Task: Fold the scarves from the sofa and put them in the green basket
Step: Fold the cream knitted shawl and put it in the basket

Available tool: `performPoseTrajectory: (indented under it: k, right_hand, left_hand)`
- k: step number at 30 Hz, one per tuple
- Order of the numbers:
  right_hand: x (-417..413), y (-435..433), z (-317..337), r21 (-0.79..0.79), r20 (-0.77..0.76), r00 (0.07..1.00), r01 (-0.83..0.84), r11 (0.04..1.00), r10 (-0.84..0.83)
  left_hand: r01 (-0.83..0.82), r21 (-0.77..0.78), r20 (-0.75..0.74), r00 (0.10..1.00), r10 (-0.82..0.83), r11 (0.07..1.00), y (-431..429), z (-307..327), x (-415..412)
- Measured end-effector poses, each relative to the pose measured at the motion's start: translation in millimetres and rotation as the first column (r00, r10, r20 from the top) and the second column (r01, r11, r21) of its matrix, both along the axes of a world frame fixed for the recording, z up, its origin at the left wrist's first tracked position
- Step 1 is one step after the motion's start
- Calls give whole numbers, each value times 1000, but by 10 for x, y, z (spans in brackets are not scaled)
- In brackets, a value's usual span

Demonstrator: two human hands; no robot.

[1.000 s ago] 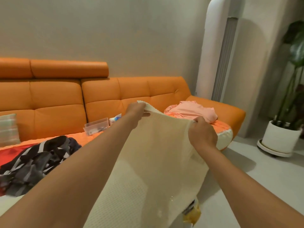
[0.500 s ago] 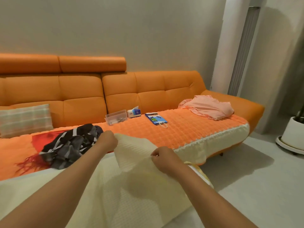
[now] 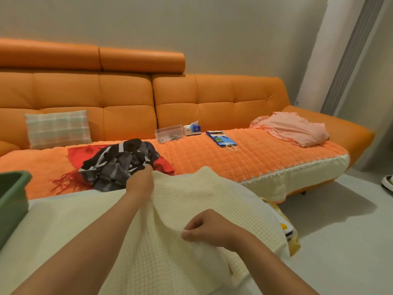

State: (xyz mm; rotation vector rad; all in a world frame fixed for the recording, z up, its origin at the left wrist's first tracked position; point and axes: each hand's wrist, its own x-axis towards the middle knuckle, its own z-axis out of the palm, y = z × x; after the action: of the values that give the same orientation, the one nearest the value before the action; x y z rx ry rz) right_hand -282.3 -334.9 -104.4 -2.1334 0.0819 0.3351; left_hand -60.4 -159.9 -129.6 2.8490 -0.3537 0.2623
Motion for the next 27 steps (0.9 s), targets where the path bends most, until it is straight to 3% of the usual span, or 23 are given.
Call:
performPoseTrajectory:
  k: [9,14,18,20,23,25,27]
  right_hand:
    - [80,167,-199,184,-219,968,-79,980,119]
    - [183,229,-205,198,-159,980,-84,977,116]
    - [230,291,-306,154,-55,998,-33,988,41]
    - [261,305,-350,73,41,999,-19,997,16]
    - [336,260,-426,-240,321,947,104,965,-22]
    - [388,182,-475,-487,431,899,163,858,74]
    - [428,77,-559,-658,355,928,165,735,110]
  left_hand:
    - [0,22,-49,999,1,1000,27,-264,293]
    - [4,-197,169,985,30,980,-28,-226,326]
    - [41,-52,-89,995,-46,998,-15,-208,363]
    - [51,-61,-153,986,-60,997,-25,-244,311]
    - [73,51,87,993,-77,996,-68,-249,156]
    - [158,16,198,967,-158,987,-140,-205,-10]
    - [294,20,100,950,-295,956,-244,-183,-230]
